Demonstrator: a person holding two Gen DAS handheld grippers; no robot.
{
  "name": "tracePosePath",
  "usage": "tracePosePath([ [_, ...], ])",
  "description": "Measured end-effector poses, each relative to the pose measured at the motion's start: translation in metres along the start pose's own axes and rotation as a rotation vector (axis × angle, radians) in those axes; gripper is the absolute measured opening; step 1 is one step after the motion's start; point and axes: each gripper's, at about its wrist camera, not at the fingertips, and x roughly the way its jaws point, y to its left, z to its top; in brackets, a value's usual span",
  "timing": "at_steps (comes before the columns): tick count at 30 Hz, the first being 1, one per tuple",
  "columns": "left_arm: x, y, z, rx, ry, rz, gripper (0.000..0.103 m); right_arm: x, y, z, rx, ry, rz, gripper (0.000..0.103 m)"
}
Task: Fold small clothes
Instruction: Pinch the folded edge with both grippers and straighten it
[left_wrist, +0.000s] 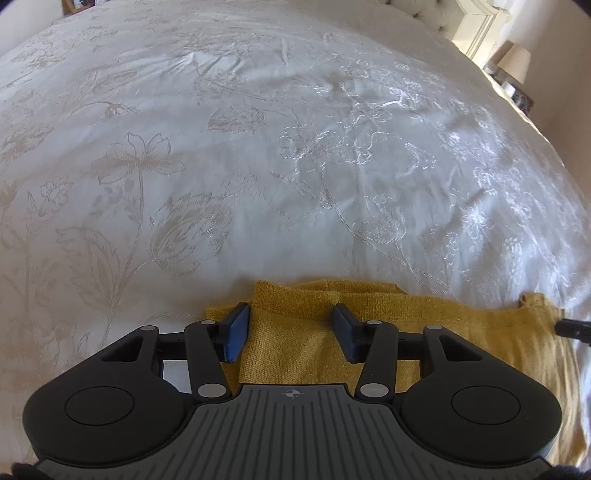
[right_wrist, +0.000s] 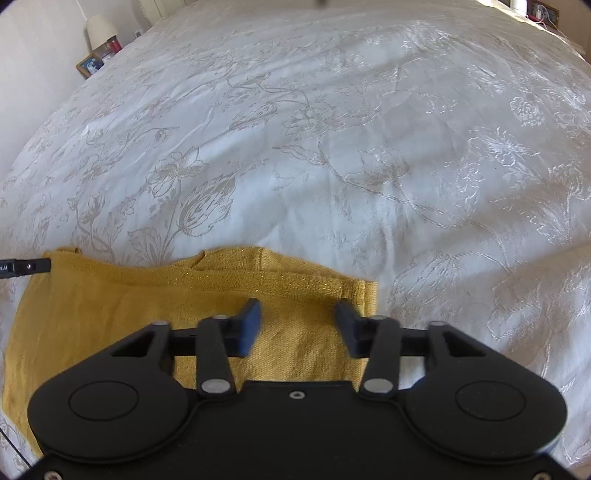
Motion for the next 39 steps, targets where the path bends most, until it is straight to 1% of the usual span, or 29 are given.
tracePosePath([
  [1, 0.001, -0.001, 0.000, 0.009, 0.006, 0.005, 0.047, 0.000, 0.003, -0.001, -0.015, 0.000, 0.005, 0.017],
  [3, 0.000, -0.004, 0.000, 0.039, 0.004, 0.001, 0.028, -0.002, 0.009, -0.002, -0.051, -0.009, 0.009, 0.017],
  [4, -0.002, -0.006, -0.001, 0.062, -0.001, 0.003, 0.008, -0.004, 0.012, -0.002, -0.068, -0.016, 0.013, 0.017],
  [5, -0.005, -0.009, -0.003, 0.086, -0.015, 0.025, 0.007, -0.007, 0.015, -0.003, -0.081, -0.025, 0.018, 0.017],
  [6, -0.011, -0.013, -0.006, 0.107, -0.045, 0.039, 0.007, -0.011, 0.017, -0.004, -0.089, -0.035, 0.026, 0.017],
  [10, -0.046, -0.031, -0.021, 0.180, -0.168, 0.052, 0.007, -0.031, 0.022, -0.010, -0.100, -0.073, 0.064, 0.016],
  [12, -0.065, -0.040, -0.031, 0.205, -0.227, 0.044, 0.007, -0.039, 0.023, -0.014, -0.103, -0.079, 0.072, 0.016],
  [14, -0.083, -0.046, -0.042, 0.221, -0.281, 0.044, 0.007, -0.041, 0.022, -0.016, -0.114, -0.078, 0.052, 0.018],
  [15, -0.091, -0.048, -0.047, 0.228, -0.306, 0.047, 0.007, -0.040, 0.022, -0.017, -0.124, -0.077, 0.027, 0.019],
  [16, -0.096, -0.050, -0.050, 0.234, -0.321, 0.051, 0.007, -0.038, 0.020, -0.017, -0.131, -0.069, -0.004, 0.027],
  [17, -0.099, -0.051, -0.052, 0.236, -0.326, 0.059, 0.007, -0.033, 0.016, -0.016, -0.126, -0.057, -0.031, 0.030],
  [19, -0.105, -0.051, -0.054, 0.228, -0.337, 0.063, 0.007, -0.025, 0.007, -0.012, -0.094, -0.048, -0.051, 0.047],
  [20, -0.107, -0.052, -0.054, 0.225, -0.341, 0.063, 0.007, -0.021, 0.002, -0.010, -0.075, -0.045, -0.053, 0.049],
  [24, -0.113, -0.057, -0.056, 0.240, -0.362, 0.075, 0.007, -0.006, -0.006, -0.002, -0.066, -0.032, -0.070, 0.050],
  [26, -0.114, -0.058, -0.057, 0.241, -0.368, 0.076, 0.007, 0.000, -0.007, -0.001, -0.071, -0.023, -0.083, 0.053],
  [27, -0.113, -0.058, -0.057, 0.241, -0.363, 0.073, 0.007, 0.002, -0.008, -0.001, -0.068, -0.020, -0.087, 0.055],
  [32, -0.105, -0.056, -0.057, 0.231, -0.328, 0.075, 0.008, 0.004, -0.012, -0.003, -0.047, -0.015, -0.087, 0.056],
  [33, -0.102, -0.055, -0.057, 0.226, -0.318, 0.074, 0.008, 0.004, -0.012, -0.003, -0.045, -0.011, -0.080, 0.055],
  [34, -0.100, -0.054, -0.056, 0.222, -0.311, 0.072, 0.008, 0.003, -0.012, -0.003, -0.047, -0.011, -0.068, 0.032],
  [35, -0.099, -0.054, -0.057, 0.220, -0.303, 0.066, 0.008, 0.000, -0.009, -0.003, -0.060, -0.016, -0.062, 0.011],
  [36, -0.097, -0.055, -0.057, 0.225, -0.291, 0.060, 0.008, -0.005, -0.006, -0.003, -0.077, -0.031, -0.056, 0.014],
  [39, -0.089, -0.061, -0.060, 0.279, -0.261, 0.056, 0.008, -0.026, 0.007, -0.003, -0.140, -0.107, -0.029, 0.014],
])
